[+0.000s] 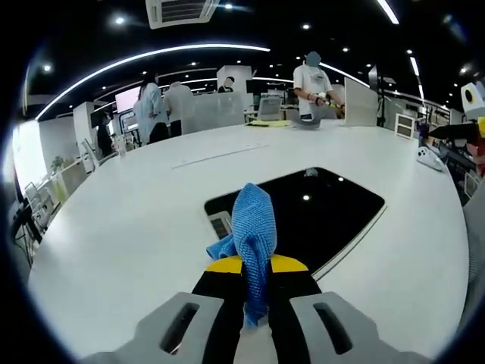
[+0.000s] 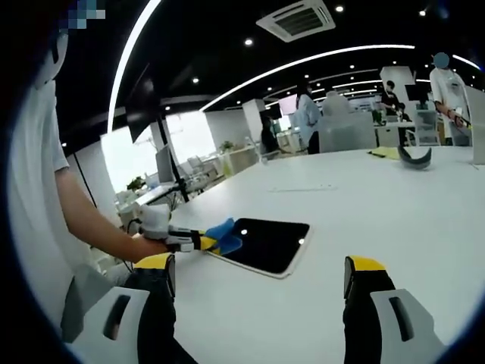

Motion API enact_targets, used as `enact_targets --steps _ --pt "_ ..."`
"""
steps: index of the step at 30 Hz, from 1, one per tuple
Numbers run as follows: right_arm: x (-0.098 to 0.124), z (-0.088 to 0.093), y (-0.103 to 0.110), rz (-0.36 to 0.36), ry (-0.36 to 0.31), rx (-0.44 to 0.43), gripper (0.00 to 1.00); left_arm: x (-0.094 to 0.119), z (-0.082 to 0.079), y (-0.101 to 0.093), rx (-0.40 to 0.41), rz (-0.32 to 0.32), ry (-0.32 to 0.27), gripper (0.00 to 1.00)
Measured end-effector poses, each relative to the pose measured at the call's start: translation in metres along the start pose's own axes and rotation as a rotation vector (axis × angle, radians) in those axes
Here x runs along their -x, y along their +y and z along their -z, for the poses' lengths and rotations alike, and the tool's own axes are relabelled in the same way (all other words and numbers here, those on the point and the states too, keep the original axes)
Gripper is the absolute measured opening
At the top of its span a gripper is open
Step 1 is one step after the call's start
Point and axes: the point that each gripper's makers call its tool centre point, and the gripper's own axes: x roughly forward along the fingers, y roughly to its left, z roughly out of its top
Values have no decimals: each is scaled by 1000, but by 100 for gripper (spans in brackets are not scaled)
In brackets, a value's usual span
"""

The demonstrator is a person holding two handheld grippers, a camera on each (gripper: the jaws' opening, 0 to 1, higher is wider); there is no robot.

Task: Wipe the mirror surface with the cleaning cloth until all visible marks leave the cleaned area.

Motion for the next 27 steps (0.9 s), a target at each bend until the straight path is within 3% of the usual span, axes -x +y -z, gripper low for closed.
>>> enact_targets --steps 18,27 --pt "-3 -3 6 -22 -11 -1 91 21 13 -3 8 -5 5 8" --pt "-2 -5 7 -22 -17 1 91 24 13 -3 60 -20 9 8"
